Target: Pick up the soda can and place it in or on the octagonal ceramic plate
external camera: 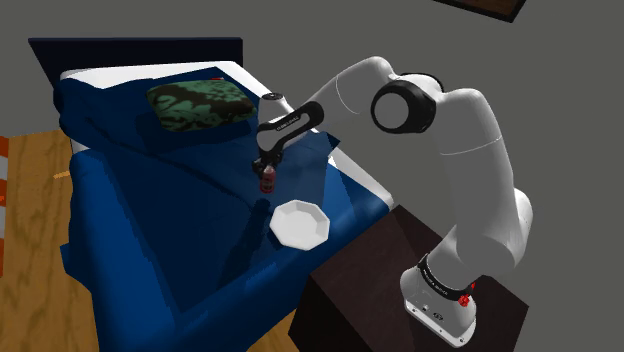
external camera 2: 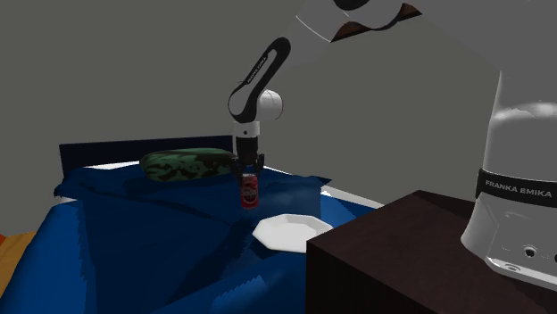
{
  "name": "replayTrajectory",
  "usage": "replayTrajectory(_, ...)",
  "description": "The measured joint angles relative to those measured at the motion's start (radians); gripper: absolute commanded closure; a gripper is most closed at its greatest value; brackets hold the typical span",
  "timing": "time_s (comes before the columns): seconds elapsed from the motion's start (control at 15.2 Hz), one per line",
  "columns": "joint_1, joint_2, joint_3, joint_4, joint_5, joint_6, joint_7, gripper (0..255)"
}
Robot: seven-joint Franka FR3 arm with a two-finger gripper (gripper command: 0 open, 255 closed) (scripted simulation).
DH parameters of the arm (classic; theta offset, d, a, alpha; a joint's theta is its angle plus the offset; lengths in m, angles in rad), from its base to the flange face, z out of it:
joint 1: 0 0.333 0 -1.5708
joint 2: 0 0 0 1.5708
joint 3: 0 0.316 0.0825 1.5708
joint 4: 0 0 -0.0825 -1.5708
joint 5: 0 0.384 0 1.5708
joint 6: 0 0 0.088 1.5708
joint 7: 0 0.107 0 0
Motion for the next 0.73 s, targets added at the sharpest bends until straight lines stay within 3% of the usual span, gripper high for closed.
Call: replayTrajectory(0.73, -0.007, -0.119, 0.008, -0.051, 0.008, -0.068, -0.004, 255)
